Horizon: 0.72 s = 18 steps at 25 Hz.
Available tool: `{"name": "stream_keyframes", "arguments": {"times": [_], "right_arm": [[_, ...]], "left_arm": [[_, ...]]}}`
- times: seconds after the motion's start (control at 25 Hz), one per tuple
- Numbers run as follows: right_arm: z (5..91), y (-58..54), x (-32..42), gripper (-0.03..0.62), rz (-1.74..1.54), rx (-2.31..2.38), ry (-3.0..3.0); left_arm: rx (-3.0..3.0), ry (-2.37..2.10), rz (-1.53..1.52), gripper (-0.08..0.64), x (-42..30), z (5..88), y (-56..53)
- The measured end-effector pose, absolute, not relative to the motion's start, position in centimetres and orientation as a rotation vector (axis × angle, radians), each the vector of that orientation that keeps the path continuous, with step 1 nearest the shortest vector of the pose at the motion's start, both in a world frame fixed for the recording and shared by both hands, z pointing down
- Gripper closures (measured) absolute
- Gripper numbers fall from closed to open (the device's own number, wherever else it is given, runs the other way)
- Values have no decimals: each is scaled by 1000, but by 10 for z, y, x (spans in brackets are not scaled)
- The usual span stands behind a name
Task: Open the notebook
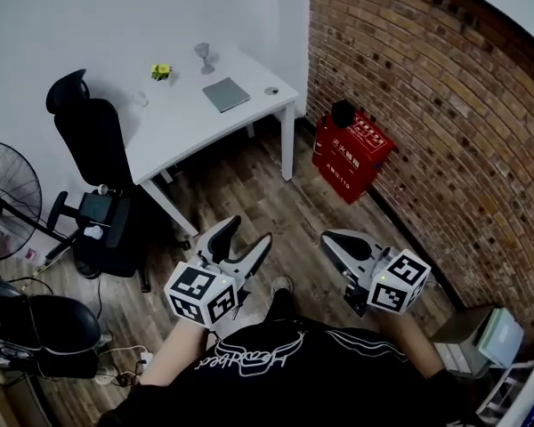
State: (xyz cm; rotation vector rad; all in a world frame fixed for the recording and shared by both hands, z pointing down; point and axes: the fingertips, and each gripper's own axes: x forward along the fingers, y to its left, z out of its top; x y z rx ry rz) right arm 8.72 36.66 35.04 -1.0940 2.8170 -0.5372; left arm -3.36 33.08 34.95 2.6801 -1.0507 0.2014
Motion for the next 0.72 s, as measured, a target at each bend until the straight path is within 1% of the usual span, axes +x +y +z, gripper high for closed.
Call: {"name": "stream_keyframes", "arguments": {"times": [0.24,0.44,0.52,0.72], "right_arm": [[358,257,84,589,-617,-1100,2832],[355,168,62,589,-596,-1055,2911],[355,141,54,589,-591,-1046,2926],[368,97,47,589,-713,-1026,2875]], "left_arm": [[2612,-1064,174,264,-41,360,221],[2612,-1120,209,264,-52,365,132],[2610,-1121,229,264,-55,370,105],[2581,-1083,260,264,-59,383,61]]}}
